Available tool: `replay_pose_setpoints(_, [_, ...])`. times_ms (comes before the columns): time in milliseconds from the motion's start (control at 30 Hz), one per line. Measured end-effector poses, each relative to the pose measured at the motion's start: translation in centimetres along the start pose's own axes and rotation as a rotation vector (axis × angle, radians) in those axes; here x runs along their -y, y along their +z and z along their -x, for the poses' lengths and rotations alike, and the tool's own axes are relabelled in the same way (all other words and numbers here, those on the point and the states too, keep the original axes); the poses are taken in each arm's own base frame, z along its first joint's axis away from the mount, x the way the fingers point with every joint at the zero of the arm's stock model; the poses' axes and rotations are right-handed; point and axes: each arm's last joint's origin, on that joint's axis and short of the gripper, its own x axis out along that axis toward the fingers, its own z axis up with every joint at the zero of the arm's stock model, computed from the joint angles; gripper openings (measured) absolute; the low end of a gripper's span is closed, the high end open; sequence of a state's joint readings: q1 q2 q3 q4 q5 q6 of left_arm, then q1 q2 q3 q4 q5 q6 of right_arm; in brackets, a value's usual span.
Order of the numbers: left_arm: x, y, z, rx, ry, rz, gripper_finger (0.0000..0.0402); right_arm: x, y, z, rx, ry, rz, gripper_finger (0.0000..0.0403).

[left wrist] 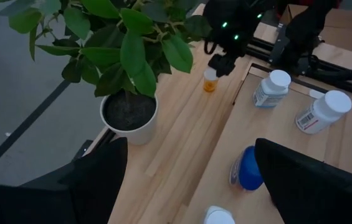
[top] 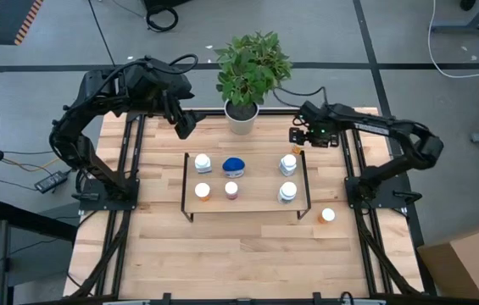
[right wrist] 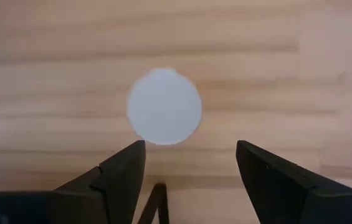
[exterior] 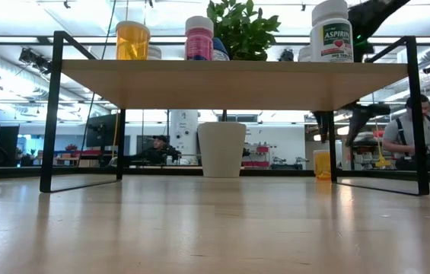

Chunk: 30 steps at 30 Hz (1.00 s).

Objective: Pick and place medicine bottles onto shelf by color
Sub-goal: Put the top orange pill bottle on the shelf

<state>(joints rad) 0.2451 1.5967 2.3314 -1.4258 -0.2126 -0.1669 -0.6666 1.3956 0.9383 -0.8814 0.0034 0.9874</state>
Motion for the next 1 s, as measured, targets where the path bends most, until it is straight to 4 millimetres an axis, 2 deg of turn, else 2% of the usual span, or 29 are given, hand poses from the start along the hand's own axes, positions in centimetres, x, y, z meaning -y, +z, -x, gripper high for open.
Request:
replay_pose_setpoints(100, [0.0,0.0,0.0,0.0,0.0,0.004,0.0355,-0.8,0.5,-0.8,-0.028,-0.015,0.008,0.0259])
replay_pose_setpoints(333, [0.0,-0.2,0.0,-0.019,0.003,0.006,0.0355,-2.5,2.1,-0.9,0.001,-0.008,0.057,0.0259])
replay_pose_setpoints(533, [0.0,-0.2,0.0,-0.022,0.003,0.003,0.0355,-2.3,2.5,-2.1,-0.061,-0.04,0.045,0.0259])
replay_pose_setpoints(1000, [0.0,-0.2,0.0,-0.023,0.003,-0.003,0.0355,-2.1,2.8,-2.2,-0.066,-0.034,0.063,0.0259])
